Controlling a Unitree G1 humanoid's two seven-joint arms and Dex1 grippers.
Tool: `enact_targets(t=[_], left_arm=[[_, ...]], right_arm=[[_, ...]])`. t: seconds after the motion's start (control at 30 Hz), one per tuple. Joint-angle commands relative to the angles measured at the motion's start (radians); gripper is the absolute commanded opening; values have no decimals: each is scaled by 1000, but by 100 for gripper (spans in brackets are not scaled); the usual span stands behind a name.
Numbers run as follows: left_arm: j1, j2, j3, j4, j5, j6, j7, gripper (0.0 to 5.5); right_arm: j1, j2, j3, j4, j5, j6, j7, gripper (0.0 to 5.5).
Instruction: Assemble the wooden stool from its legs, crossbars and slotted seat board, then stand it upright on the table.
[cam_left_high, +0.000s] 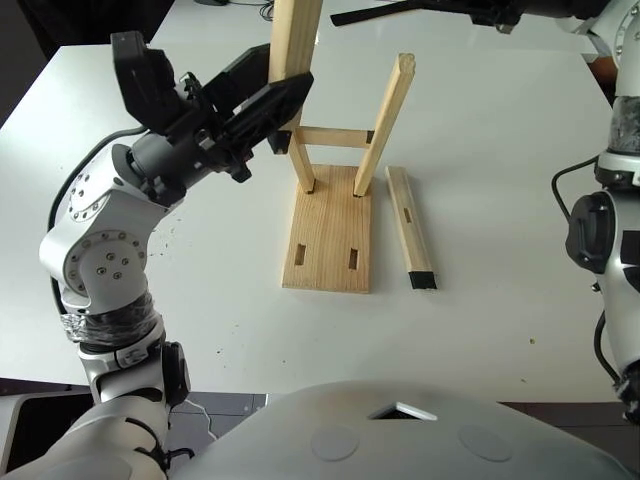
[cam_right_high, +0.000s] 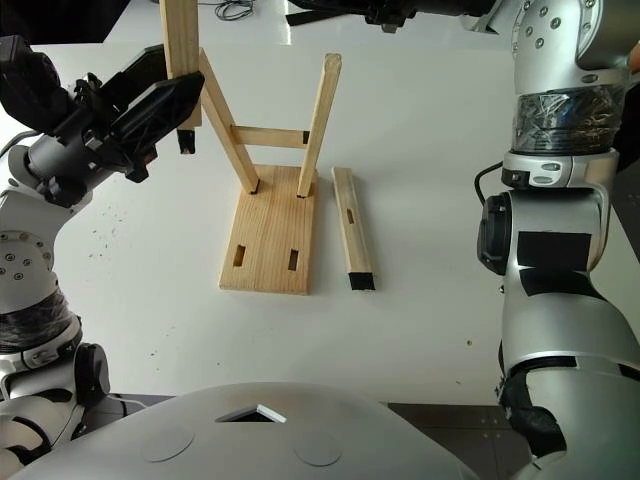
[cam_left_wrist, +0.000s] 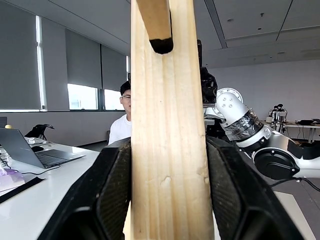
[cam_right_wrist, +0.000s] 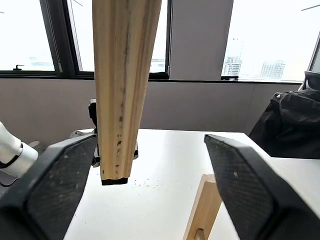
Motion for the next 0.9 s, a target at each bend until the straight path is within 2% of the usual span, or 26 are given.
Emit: enact_targets(t=[0.03,0.23,0.47,0.9], left_arm=[[29,38,-42,-10,33,-34,-62,204],[56,65,-117,2,102,-81,-134,204],[69,77,-149,24,135,-110,-168,204],[96,100,-176,31,165,-147,-186,204]], right_arm=[[-46,-13,43,-18,-9,32,77,398],[-45,1,54,-84,22,102,88,398],[-35,-5,43,-142,67,173,99,398],[-44,-1,2,-131,103,234,65,212]])
